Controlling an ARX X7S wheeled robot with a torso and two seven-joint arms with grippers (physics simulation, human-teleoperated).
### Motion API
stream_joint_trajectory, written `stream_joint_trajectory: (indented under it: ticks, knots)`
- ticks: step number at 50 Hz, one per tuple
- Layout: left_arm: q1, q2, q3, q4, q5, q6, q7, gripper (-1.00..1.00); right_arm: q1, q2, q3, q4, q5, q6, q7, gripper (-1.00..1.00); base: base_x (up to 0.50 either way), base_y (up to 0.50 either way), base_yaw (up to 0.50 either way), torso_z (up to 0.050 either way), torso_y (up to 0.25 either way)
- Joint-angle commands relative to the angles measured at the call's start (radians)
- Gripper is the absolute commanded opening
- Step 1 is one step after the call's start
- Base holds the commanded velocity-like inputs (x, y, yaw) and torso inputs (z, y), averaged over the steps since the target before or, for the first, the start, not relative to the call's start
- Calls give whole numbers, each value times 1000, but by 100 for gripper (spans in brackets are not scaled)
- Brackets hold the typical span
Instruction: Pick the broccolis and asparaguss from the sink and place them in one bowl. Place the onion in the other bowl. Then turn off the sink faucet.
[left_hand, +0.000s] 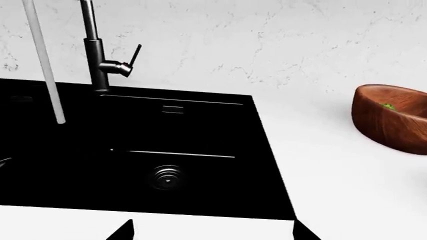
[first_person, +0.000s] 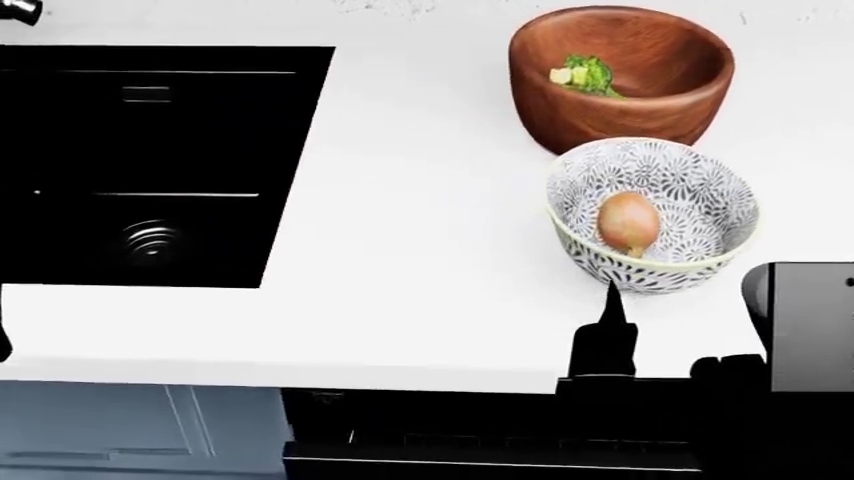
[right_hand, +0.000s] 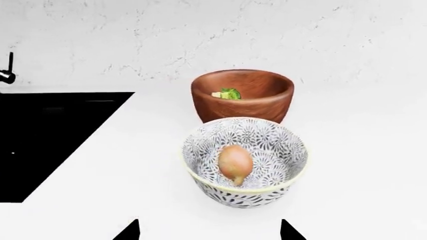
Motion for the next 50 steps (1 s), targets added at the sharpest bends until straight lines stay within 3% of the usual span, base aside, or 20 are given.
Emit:
stream_joint_trajectory:
  ticks: [1, 16, 50]
  knots:
    - [17, -8, -8, 9, -3, 6, 5, 100, -1, -9, -8, 4, -14, -8, -6, 100, -152, 500, 0, 0, 0]
    - [37, -6, -15, 15, 12, 23, 9, 100, 4, -3, -15, -10, -13, -4, 0, 100, -97, 500, 0, 0, 0]
    - [34, -2, -4, 11, 3, 20, 2, 100, 1, 18, -18, -24, -13, -3, -5, 100, 181, 500, 0, 0, 0]
